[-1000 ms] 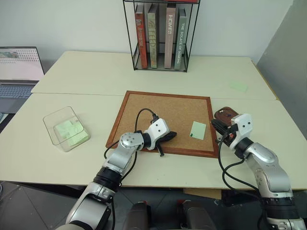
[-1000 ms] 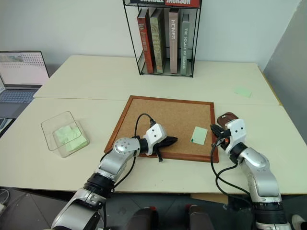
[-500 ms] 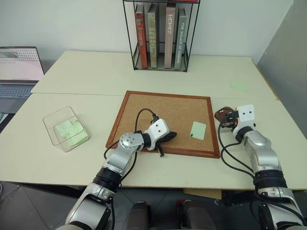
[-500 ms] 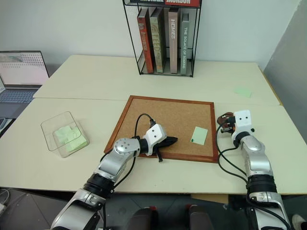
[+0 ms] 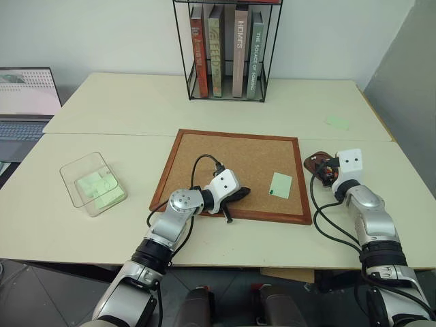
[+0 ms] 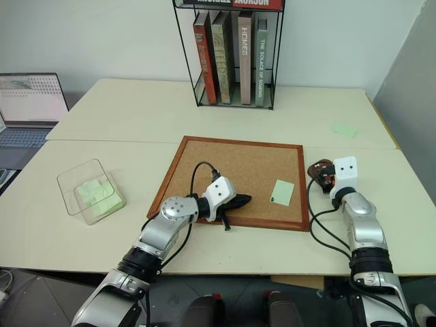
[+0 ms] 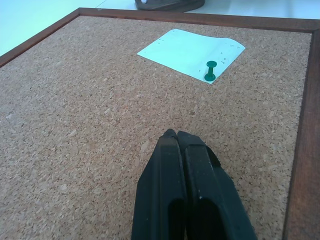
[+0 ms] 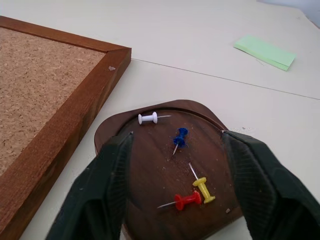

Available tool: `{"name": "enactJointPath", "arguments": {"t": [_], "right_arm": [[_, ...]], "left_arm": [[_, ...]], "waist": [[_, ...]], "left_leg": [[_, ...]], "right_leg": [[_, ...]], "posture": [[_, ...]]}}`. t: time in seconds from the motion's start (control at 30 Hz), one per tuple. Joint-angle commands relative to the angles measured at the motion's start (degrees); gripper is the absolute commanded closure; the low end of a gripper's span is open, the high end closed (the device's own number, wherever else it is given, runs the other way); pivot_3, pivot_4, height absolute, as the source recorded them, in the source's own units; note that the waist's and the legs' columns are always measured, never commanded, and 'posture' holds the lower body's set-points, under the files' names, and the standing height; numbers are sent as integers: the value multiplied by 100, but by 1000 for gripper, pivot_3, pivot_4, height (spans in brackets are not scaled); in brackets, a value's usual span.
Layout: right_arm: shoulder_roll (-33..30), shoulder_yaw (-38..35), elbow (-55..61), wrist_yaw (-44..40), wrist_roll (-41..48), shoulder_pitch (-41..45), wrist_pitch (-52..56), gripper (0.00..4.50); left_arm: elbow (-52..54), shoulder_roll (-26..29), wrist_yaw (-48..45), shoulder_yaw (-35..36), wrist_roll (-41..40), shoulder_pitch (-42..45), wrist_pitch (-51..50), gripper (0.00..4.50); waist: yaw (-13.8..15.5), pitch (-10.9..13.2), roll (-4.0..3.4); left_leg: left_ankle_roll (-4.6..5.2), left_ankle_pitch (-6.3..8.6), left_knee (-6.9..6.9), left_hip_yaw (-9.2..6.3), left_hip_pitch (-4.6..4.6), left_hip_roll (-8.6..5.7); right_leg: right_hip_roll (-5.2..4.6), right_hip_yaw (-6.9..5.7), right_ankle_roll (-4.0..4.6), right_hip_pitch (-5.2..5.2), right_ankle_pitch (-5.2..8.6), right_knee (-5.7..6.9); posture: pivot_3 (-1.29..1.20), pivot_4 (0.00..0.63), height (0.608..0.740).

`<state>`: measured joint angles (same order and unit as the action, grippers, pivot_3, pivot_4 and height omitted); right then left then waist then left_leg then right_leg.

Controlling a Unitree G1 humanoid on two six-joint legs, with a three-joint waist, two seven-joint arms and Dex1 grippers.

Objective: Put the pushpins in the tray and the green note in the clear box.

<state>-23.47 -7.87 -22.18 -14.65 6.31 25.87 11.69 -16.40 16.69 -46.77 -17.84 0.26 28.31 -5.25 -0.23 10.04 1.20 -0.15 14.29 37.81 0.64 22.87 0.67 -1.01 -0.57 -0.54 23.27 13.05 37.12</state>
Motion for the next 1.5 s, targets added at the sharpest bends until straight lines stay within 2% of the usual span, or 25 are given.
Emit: {"name": "enactJointPath", "arguments": {"t": [0.03, 0.1, 0.3, 0.37, 0.5, 0.7, 0.9, 1.0, 1.07, 1.5], "right_arm": [[9, -198, 332, 43, 97, 31, -196, 564], [85, -258, 472, -74, 255, 20, -377, 135], [304, -76, 1329, -1001, 880, -409, -334, 135], [336, 150, 1975, -1495, 1315, -806, 135, 135], [263, 367, 2603, -1933, 1664, -1187, 643, 135], [168, 759, 2867, -2202, 1557, -1436, 887, 135], [126, 1099, 2427, -2105, 920, -1370, 463, 135], [165, 1124, 2246, -2067, 756, -1352, 269, 569], [178, 1131, 2149, -2064, 673, -1345, 158, 1081], [135, 1230, 2324, -2248, 516, -1431, -143, 3652]], "left_arm": [[-206, 44, -66, -199, 177, -188, -76, 4500], [-210, 41, -67, -198, 181, -190, -74, 4500], [-185, 46, -77, -204, 184, -226, -73, 4500], [-188, 51, -82, -202, 186, -229, -68, 4500], [-194, 63, -88, -190, 191, -228, -65, 4500], [-196, 89, -102, -186, 201, -229, -63, 4500], [-210, 128, -121, -171, 205, -207, -49, 4500], [-199, 136, -114, -170, 207, -217, -45, 4500], [-194, 138, -107, -168, 205, -223, -45, 4500], [-164, 164, -103, -165, 199, -271, -66, 4500]], "waist": [[0, 0, 0], [0, 0, 0], [2, -1, -1], [-2, -2, -3], [4, -7, -9], [3, -8, -9], [5, -8, -9], [4, -8, -9], [3, -9, -8], [-2, -9, -8]], "left_leg": [[0, 0, 0, 0, 0, 0], [0, 0, 0, 0, 0, 0], [0, 0, -1, -2, 0, 1], [0, 0, -1, -3, 0, 1], [0, 0, 0, -5, -1, 1], [0, 0, 2, -5, -3, 2], [0, 0, 2, -7, -2, 2], [0, 0, 2, -5, -2, 1], [0, 0, 2, -5, -2, 2], [0, 0, 2, -6, -2, 3]], "right_leg": [[0, 0, 0, 0, 0, 0], [0, 0, 0, 0, 0, 0], [2, -2, 0, 0, 0, -1], [2, -2, 0, -1, 0, -2], [0, -3, 0, -1, 0, -1], [0, -5, 0, -2, 0, 0], [0, -7, 0, -2, 1, -1], [1, -6, 0, -1, 1, -2], [1, -6, 0, -1, 1, -1], [3, -6, 0, -1, 1, -1]], "posture": [[0, 150, 740], [0, 150, 740], [0, 150, 740], [0, 150, 740], [0, 150, 740], [0, 150, 740], [0, 150, 740], [0, 150, 740], [0, 150, 740], [0, 150, 740]]}}
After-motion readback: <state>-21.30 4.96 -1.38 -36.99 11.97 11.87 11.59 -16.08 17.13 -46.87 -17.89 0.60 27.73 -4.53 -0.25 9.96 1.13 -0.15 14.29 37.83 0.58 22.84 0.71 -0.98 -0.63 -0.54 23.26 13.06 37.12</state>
